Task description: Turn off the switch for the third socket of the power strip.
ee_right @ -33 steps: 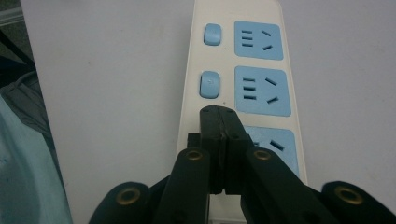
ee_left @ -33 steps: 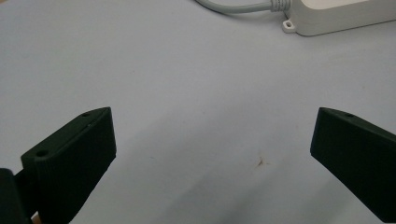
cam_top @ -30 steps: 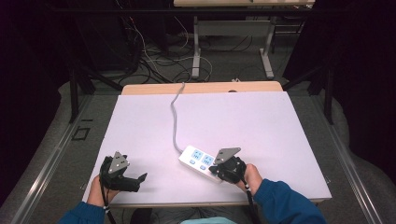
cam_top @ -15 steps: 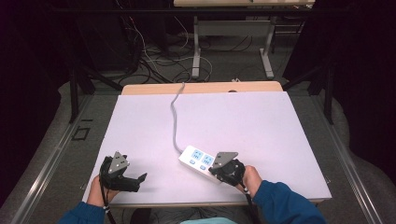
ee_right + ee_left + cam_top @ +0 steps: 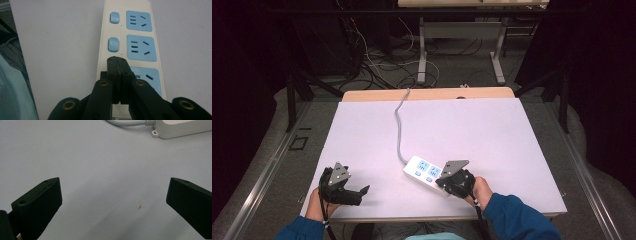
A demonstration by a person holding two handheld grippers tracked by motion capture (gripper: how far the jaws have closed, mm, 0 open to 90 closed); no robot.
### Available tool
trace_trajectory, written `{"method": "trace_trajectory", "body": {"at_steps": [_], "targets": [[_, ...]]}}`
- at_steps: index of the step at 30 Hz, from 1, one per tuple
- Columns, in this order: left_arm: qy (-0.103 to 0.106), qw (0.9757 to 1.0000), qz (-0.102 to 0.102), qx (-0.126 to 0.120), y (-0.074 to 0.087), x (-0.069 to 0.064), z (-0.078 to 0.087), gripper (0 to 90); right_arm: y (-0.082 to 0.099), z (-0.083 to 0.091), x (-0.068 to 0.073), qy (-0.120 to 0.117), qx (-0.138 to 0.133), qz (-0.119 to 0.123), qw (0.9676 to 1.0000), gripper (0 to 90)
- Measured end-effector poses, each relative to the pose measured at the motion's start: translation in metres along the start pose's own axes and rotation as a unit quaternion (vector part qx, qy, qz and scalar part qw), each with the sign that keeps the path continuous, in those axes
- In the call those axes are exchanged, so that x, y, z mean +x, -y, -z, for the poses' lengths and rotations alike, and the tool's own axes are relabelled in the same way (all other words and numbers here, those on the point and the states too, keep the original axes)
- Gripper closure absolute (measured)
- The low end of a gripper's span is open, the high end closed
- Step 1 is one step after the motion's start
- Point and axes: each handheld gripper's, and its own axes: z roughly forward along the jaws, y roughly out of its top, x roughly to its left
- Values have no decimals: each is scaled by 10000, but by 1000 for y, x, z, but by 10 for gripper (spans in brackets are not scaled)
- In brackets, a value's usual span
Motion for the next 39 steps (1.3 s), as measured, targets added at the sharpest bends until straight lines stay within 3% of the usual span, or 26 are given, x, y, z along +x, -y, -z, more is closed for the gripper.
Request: {"method": "trace_trajectory", "body": {"at_steps": [9, 10, 16, 39], "targets": [[-2, 10000, 26, -22, 0, 0, 0, 2, 1, 0, -2, -99, -11, -172, 9998, 900], [18, 10000, 6, 2, 0, 0, 0, 2, 1, 0, -4, -113, -55, -88, 9999, 900], [20, 10000, 21, -6, 0, 0, 0, 2, 2, 0, -3, -130, -72, -194, 9997, 900], [24, 10000, -7, -21, 0, 0, 1, 2, 2, 1, -4, -127, -69, -185, 9997, 900]]}}
